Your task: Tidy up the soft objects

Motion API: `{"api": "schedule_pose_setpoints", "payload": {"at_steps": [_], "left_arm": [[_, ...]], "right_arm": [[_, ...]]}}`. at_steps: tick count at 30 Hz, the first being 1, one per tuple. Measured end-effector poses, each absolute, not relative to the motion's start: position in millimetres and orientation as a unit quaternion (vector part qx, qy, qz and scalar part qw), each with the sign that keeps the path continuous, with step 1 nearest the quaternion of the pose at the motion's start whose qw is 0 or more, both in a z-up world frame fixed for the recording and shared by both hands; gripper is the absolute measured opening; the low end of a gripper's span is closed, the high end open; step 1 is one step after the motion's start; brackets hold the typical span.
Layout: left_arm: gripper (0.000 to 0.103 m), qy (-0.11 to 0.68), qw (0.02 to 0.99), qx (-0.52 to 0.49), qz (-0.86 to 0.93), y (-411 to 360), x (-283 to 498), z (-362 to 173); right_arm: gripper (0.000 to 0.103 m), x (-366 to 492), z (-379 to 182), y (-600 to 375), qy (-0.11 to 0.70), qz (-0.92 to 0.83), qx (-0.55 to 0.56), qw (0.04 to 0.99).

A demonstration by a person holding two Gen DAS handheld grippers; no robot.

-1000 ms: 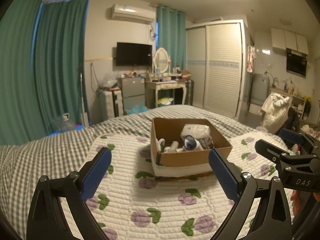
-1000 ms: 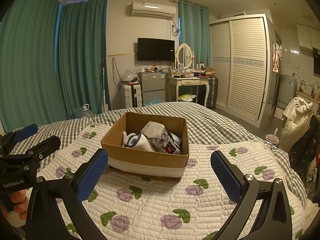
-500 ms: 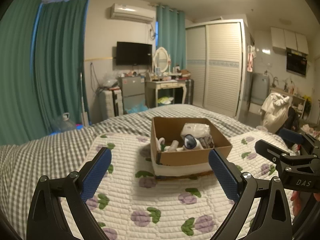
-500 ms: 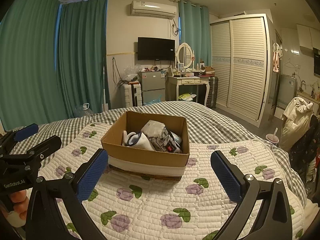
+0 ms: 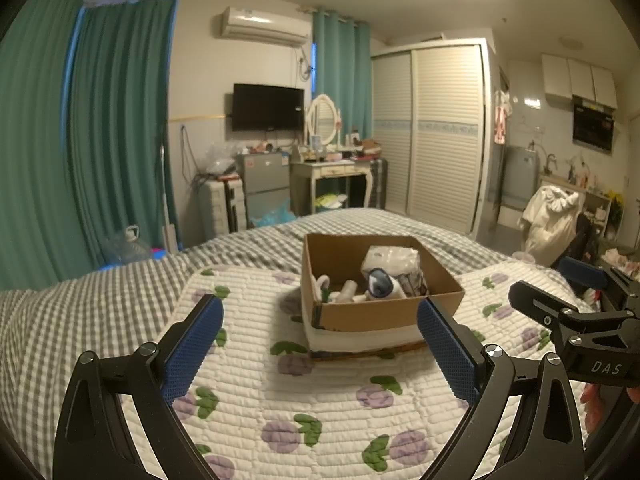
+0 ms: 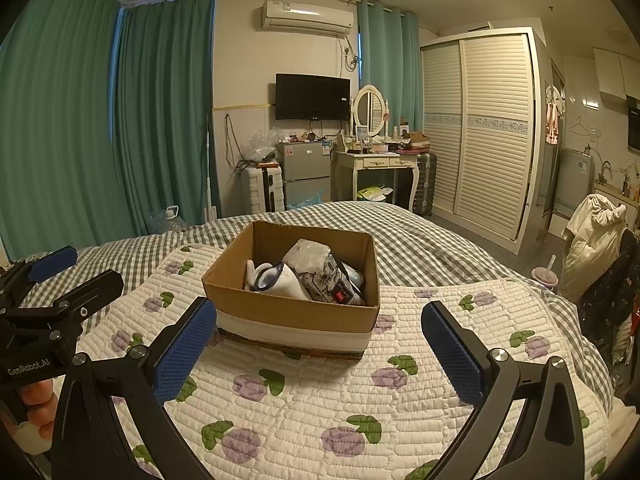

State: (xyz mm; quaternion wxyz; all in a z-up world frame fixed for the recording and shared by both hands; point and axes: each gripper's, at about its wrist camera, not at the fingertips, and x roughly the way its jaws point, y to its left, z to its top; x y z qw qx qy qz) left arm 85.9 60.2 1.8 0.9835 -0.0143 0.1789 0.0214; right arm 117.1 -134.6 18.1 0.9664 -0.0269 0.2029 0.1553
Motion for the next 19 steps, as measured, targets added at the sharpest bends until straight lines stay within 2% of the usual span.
{"api": "schedule_pose_setpoints", "payload": {"at_steps": [19], "left_arm": [[0.099, 0.184, 0.982, -0.02, 0.02, 63.2, 85.3, -1.0]], "right_arm": [[0.103, 117.3, 15.0, -132.3, 0.208, 0.155, -0.028, 0.965]]}}
